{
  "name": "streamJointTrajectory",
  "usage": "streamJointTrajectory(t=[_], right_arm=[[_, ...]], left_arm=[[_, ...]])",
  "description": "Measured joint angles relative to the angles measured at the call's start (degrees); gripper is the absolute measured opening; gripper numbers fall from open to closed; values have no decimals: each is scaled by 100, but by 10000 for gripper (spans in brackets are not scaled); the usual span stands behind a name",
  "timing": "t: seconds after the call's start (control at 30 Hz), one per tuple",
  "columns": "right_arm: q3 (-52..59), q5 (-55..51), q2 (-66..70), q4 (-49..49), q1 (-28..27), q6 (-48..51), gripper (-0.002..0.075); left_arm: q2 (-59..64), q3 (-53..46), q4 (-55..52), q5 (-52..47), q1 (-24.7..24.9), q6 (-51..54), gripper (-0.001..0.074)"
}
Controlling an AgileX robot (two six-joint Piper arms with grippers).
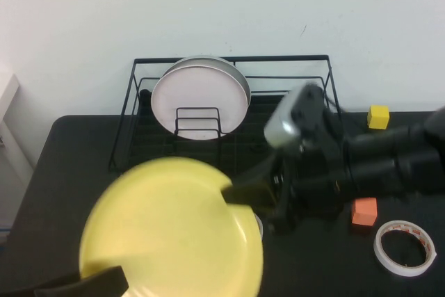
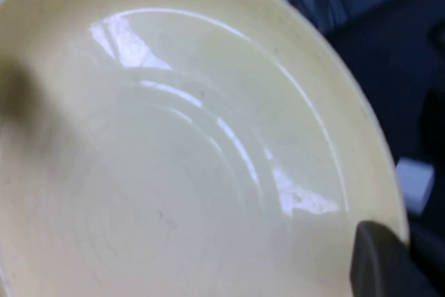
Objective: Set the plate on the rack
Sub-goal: Hand over the plate
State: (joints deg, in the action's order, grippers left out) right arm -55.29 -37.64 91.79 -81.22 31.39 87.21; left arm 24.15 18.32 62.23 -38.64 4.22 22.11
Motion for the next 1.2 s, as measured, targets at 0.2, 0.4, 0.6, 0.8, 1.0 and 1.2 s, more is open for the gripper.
streamJointTrajectory(t=[0.2,0.4,0.6,0.8,1.0,1.2], right_arm=[[-587,0,0,-141,0,34,11],[-707,-101,0,-297,0,94,12],[-720,-245,0,-508,0,159,19],[-720,-337,0,-659,0,322,36],[-720,-802,0,-870,0,620,212],[-780,-962,0,-1255,-2,834,452]], left_arm=[[0,0,-236,-65,-5,-76,537],[0,0,-236,-74,-5,-75,183],[0,0,-328,256,-14,-63,83],[4,-10,-392,716,-14,232,56],[4,-29,-402,1113,-18,1003,41],[4,-29,-390,1368,-18,1554,38]])
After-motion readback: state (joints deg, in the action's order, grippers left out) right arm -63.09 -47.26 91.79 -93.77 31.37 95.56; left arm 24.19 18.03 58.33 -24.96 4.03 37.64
